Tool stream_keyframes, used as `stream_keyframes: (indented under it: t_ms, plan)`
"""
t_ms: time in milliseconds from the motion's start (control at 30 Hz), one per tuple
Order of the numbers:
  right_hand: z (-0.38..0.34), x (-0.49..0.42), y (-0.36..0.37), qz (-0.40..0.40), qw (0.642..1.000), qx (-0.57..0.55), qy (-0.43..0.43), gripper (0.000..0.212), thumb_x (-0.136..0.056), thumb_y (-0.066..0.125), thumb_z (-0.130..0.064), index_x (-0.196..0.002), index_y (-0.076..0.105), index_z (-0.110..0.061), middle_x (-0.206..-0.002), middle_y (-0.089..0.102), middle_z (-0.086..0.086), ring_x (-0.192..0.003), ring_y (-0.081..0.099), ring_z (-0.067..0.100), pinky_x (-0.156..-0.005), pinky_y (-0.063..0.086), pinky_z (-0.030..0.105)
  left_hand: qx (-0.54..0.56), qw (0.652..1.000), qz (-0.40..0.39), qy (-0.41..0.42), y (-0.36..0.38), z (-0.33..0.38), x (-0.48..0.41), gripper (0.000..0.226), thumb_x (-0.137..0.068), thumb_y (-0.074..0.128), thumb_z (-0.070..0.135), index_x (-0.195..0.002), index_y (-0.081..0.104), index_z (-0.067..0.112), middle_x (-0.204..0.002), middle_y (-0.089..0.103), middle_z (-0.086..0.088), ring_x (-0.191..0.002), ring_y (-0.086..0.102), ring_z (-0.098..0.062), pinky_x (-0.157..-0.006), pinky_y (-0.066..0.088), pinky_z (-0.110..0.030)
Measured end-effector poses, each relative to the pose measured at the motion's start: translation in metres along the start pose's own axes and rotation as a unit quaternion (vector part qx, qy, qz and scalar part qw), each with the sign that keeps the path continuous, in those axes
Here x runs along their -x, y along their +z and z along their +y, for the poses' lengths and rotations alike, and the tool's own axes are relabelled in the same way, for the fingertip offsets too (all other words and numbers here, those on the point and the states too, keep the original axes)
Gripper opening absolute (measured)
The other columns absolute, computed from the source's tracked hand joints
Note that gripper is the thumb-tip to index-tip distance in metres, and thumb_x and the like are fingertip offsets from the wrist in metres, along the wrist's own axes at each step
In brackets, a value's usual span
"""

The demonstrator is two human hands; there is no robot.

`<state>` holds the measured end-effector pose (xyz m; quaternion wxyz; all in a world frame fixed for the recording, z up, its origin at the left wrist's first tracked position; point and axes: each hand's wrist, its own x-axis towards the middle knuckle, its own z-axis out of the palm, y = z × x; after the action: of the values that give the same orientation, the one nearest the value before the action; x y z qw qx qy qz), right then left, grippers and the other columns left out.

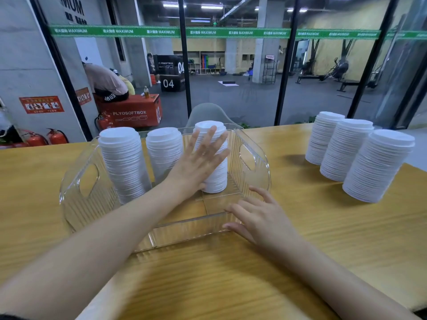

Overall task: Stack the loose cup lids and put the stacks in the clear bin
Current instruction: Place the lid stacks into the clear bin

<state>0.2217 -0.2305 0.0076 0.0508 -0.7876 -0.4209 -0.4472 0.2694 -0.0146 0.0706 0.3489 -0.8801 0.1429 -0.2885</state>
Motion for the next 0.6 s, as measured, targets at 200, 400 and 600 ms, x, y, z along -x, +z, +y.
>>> stream_keyframes:
  t_ms: [200,400,600]
  plan:
    - [-0.005,0.000,0.007,0.019,0.999,-0.023,0.040,0.027,-0.099,0.048,-0.035,-0.086,0.068,-0.021,-0.072,0.064,-0.011,-0.068,0.065,0.013,-0.105,0.037,0.037,-0.032,0.999,-0.006,-0.007,0.005,0.013,-0.017,0.124,-0.065,0.069,0.074,-0.154,0.003,0.019,-0.160,-0.012,-0.017,-0.144,-0.014,-0.045,-0.111,-0.019,-0.064]
    - [-0.015,0.002,0.001,0.047,0.997,-0.017,0.059,0.043,-0.106,0.035,-0.036,-0.079,0.066,-0.022,-0.067,0.061,-0.011,-0.063,0.063,0.011,-0.105,0.036,0.034,0.038,0.990,0.119,-0.059,-0.008,-0.004,-0.010,0.119,-0.061,0.075,0.069,-0.150,0.018,0.016,-0.157,0.010,-0.014,-0.144,0.010,-0.039,-0.116,0.006,-0.061]
    - [-0.016,0.002,0.003,0.050,0.997,-0.023,0.062,0.029,-0.099,0.047,-0.033,-0.079,0.065,-0.021,-0.067,0.062,-0.011,-0.062,0.063,0.013,-0.104,0.035,0.034,0.110,0.964,0.074,-0.231,0.003,-0.038,0.029,0.094,-0.074,0.060,0.062,-0.145,0.031,0.007,-0.148,0.037,-0.021,-0.134,0.035,-0.043,-0.114,0.023,-0.058]
